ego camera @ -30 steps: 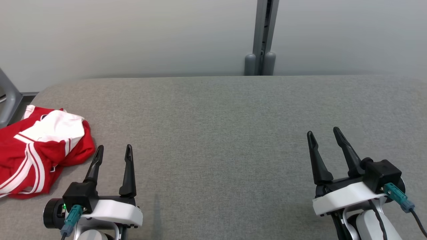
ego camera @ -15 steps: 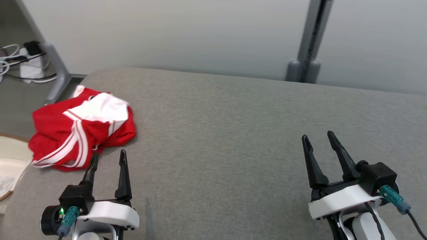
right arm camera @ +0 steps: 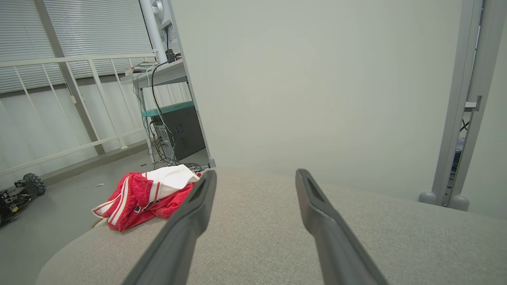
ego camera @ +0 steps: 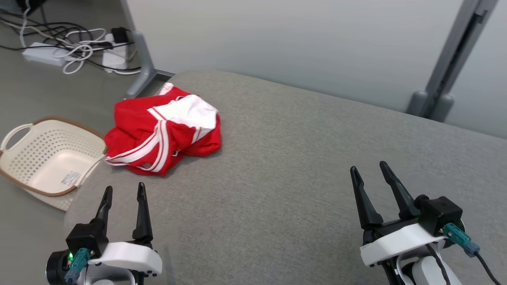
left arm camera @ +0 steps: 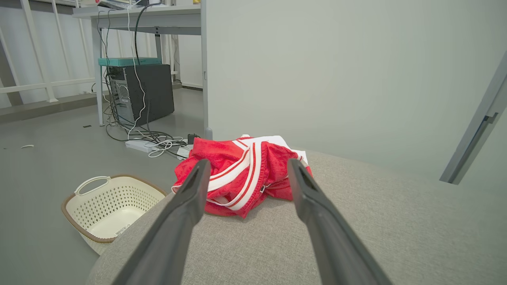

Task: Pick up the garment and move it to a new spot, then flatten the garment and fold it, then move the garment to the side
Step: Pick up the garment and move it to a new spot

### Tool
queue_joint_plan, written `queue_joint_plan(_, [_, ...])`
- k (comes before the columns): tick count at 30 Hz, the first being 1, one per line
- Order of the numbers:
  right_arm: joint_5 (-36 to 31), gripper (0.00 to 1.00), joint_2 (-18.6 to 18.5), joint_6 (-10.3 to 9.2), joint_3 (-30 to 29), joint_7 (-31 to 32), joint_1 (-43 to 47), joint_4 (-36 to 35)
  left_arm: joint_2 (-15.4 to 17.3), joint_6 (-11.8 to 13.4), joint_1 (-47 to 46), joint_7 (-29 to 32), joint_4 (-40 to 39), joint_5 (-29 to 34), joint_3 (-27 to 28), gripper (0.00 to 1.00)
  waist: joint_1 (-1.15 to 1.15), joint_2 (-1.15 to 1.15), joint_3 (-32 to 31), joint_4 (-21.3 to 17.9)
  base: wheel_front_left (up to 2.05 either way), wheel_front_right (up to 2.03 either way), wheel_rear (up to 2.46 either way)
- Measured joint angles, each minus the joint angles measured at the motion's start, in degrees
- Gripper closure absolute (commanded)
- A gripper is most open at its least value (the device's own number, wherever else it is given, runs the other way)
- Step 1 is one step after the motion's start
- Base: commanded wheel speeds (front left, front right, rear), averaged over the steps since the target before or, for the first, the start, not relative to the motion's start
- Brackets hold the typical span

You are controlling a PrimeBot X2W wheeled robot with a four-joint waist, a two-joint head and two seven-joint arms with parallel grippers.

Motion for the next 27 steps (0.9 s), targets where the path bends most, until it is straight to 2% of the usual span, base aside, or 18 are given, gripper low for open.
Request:
queue_joint_plan(4, [0.48,0.00,0.03,0.00,0.64,0.00,-0.01,0.14,0.01,-0.04,0.40,-0.01,0.58,-0.09,0.19,0.00,0.00,0.00,-0.79,2.21,0.00,0.00,0.00])
queue_joint_plan(9, [0.93,0.00,0.02,0.00,1.02,0.00,0.01,0.21,0.02,-0.46,0.88,-0.01,1.11,-0.09,0.53,0.00,0.00,0.00,-1.53,3.20,0.00,0.00,0.00])
queue_joint_plan(18, [1.29,0.00,0.01,0.00,1.92,0.00,-0.03,0.32,0.00,-1.02,0.59,-0.01,1.40,-0.45,1.25,0.00,0.00,0.00,-1.22,1.96,0.00,0.00,0.00])
queue_joint_plan(22, [1.26,0.00,0.02,0.00,2.48,0.00,-0.22,0.34,1.22,-4.08,-1.87,0.24,2.36,-1.65,1.20,0.00,0.00,0.00,-0.67,0.98,0.00,0.00,0.00])
queue_joint_plan(27, [0.73,0.00,0.02,0.00,2.77,0.00,-0.93,0.30,4.89,-7.02,-8.17,5.91,3.22,-3.91,1.82,0.00,0.00,0.00,0.51,-0.43,0.00,0.00,0.00])
